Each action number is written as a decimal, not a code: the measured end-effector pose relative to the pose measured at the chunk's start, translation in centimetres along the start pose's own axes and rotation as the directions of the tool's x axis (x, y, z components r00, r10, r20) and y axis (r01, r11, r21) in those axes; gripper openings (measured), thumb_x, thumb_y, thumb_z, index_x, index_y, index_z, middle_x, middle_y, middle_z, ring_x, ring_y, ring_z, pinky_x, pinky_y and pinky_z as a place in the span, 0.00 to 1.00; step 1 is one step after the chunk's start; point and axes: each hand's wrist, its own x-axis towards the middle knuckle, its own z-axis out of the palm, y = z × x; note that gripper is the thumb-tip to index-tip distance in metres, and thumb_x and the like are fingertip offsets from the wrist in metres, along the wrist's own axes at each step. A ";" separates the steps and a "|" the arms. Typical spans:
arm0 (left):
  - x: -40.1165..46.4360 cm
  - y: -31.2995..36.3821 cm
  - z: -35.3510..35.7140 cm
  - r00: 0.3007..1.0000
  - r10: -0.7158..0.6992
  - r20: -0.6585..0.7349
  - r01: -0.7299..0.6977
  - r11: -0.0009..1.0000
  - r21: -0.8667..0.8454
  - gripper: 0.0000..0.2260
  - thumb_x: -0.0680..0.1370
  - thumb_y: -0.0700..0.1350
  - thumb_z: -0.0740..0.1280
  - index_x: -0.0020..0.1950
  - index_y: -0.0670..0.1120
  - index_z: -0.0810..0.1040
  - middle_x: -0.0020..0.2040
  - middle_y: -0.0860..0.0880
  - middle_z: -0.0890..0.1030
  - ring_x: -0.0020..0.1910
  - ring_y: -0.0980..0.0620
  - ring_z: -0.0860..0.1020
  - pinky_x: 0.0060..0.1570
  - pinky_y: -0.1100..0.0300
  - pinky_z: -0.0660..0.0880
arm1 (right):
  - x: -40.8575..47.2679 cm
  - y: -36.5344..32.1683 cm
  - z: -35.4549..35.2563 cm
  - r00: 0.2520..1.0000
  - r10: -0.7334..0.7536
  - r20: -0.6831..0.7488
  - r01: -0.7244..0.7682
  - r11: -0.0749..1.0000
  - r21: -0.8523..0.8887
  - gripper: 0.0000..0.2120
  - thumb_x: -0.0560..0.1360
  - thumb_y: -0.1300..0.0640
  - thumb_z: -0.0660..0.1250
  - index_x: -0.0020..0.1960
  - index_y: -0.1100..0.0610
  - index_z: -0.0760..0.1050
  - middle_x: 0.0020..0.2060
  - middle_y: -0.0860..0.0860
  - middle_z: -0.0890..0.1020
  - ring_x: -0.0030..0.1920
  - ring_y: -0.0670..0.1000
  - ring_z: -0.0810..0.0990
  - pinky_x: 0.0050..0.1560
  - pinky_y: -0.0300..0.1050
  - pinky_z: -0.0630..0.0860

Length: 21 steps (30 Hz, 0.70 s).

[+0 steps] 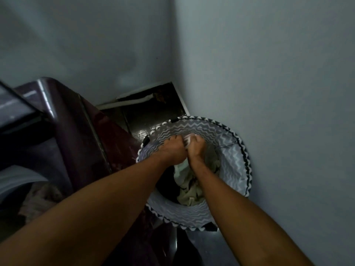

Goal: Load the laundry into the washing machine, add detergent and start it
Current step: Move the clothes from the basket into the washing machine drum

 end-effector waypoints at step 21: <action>-19.8 5.0 -9.1 0.875 0.345 -0.339 -0.417 0.893 -0.169 0.08 0.79 0.42 0.64 0.55 0.42 0.80 0.51 0.44 0.83 0.49 0.46 0.79 0.47 0.57 0.72 | -16.0 -12.7 -9.4 0.832 -0.439 -0.339 0.490 0.868 0.080 0.23 0.80 0.58 0.61 0.27 0.59 0.63 0.20 0.46 0.63 0.22 0.43 0.60 0.26 0.41 0.55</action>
